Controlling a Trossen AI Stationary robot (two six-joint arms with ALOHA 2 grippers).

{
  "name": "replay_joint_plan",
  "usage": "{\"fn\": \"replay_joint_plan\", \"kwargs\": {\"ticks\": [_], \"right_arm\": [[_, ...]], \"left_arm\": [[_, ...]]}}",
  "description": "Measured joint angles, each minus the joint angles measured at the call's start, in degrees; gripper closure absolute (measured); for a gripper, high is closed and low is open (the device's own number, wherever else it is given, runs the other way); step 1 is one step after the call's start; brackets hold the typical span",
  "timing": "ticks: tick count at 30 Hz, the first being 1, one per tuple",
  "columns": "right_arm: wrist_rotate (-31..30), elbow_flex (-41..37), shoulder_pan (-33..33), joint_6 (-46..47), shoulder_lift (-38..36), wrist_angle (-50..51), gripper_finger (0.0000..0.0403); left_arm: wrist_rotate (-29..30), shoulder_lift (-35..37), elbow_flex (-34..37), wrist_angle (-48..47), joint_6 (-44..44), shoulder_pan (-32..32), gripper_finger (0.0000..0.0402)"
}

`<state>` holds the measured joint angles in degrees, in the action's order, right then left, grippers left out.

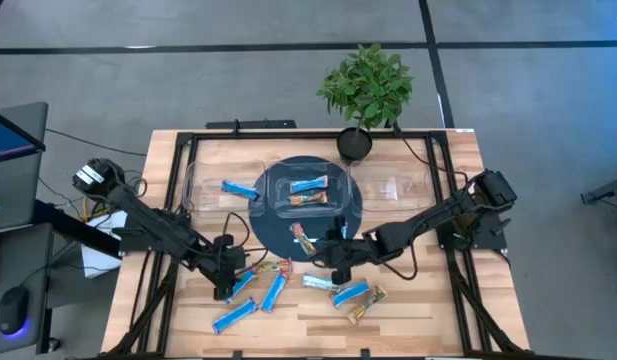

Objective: Pick and place Granola Bars by type
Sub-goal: Put the middle left blue snack bar into the left transparent bin

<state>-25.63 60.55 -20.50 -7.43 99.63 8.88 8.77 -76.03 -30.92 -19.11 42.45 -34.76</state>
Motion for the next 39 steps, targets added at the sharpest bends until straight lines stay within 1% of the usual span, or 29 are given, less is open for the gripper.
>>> {"fn": "replay_joint_plan", "kwargs": {"ticks": [5,8,11,14,20,24,28,30,32,35,39], "right_arm": [[0.85,0.00,1.13,-0.08,0.00,0.07,0.0237],[1.51,0.00,1.00,-0.10,0.00,0.05,0.0239],[1.55,0.00,0.86,-0.10,0.00,0.05,0.0241],[1.61,0.00,0.89,-0.10,0.00,0.05,0.0241],[1.65,0.00,0.89,-0.07,0.00,0.05,0.0243],[1.69,0.00,0.89,-0.12,0.00,0.07,0.0246],[1.69,0.02,1.17,-2.35,0.00,-0.12,0.0245],[1.71,0.02,1.58,-4.40,0.00,-0.98,0.0246],[1.74,0.02,2.28,-6.20,0.00,-1.82,0.0247],[2.29,0.02,3.55,-7.99,0.00,-2.15,0.0249],[5.30,0.02,5.67,-8.09,0.00,-2.12,0.0250]], "left_arm": [[-3.33,-3.71,-0.26,3.99,1.43,0.00,0.0193],[-5.50,-3.70,-0.17,5.06,1.23,0.11,0.0193],[-6.96,-2.20,-0.04,3.19,0.34,0.16,0.0193],[-6.19,-0.22,0.00,1.63,0.32,0.33,0.0193],[-5.14,4.42,0.00,2.11,0.17,0.37,0.0193],[-4.45,5.08,0.00,3.30,1.40,0.37,0.0193],[-4.67,1.84,-0.02,6.00,5.79,-0.65,0.0192],[-5.66,-0.40,-0.02,9.20,7.23,-1.73,0.0185],[-6.28,-2.44,-0.04,11.39,8.56,-2.54,0.0173],[-6.65,-4.64,-0.07,12.31,11.19,-3.15,0.0151],[-7.81,-6.08,-0.25,11.48,13.71,-3.15,0.0124]]}}
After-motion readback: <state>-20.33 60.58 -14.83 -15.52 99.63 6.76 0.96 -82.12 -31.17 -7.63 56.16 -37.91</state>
